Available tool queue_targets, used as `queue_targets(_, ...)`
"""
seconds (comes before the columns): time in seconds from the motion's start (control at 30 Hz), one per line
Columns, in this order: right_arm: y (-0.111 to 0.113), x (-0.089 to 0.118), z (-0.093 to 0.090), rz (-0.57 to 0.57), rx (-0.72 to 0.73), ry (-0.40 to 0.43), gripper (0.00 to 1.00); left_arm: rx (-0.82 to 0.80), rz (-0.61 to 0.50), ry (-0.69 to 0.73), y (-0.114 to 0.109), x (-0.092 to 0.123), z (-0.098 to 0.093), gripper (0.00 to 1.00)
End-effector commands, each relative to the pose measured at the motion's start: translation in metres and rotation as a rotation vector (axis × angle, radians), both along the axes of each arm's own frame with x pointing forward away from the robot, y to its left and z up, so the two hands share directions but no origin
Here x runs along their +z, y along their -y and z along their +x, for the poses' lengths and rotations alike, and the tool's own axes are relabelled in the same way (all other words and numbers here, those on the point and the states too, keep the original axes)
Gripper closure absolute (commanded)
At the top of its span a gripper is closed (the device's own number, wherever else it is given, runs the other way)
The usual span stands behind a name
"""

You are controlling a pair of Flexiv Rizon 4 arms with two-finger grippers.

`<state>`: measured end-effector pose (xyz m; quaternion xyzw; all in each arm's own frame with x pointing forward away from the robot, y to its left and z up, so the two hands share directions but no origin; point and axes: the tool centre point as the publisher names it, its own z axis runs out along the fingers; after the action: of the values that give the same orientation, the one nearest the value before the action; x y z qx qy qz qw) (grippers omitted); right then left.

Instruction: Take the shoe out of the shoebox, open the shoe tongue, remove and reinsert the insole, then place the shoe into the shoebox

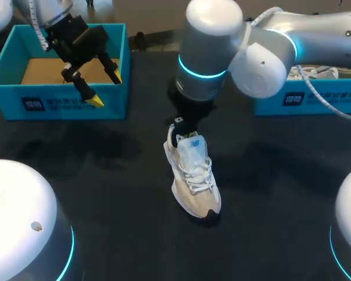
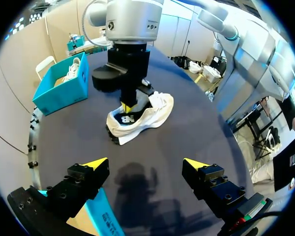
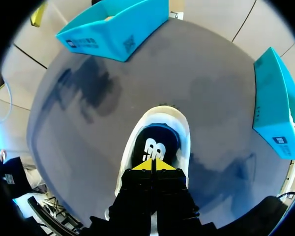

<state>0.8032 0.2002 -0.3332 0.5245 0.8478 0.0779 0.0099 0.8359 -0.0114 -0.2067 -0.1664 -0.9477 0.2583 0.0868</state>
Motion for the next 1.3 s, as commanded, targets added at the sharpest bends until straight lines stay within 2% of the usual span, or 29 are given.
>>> queue_targets(0.03,-0.006,-0.012,0.002,0.0,-0.011,-0.019,1.0,0.0,0.003,0.002,-0.001,0.0,-0.001,0.0)
queue_targets(0.63,-0.001,-0.03,-0.019,-0.021,-0.046,-0.135,1.0,0.0,0.003,0.002,-0.001,0.0,-0.001,0.0)
queue_targets(1.07,0.004,-0.053,-0.02,-0.022,-0.051,-0.182,1.0,0.0,0.003,0.002,-0.001,0.0,-0.001,0.0)
queue_targets(1.3,0.003,-0.053,-0.018,-0.051,-0.044,-0.197,1.0,0.0,0.003,0.002,-0.001,0.0,-0.001,0.0)
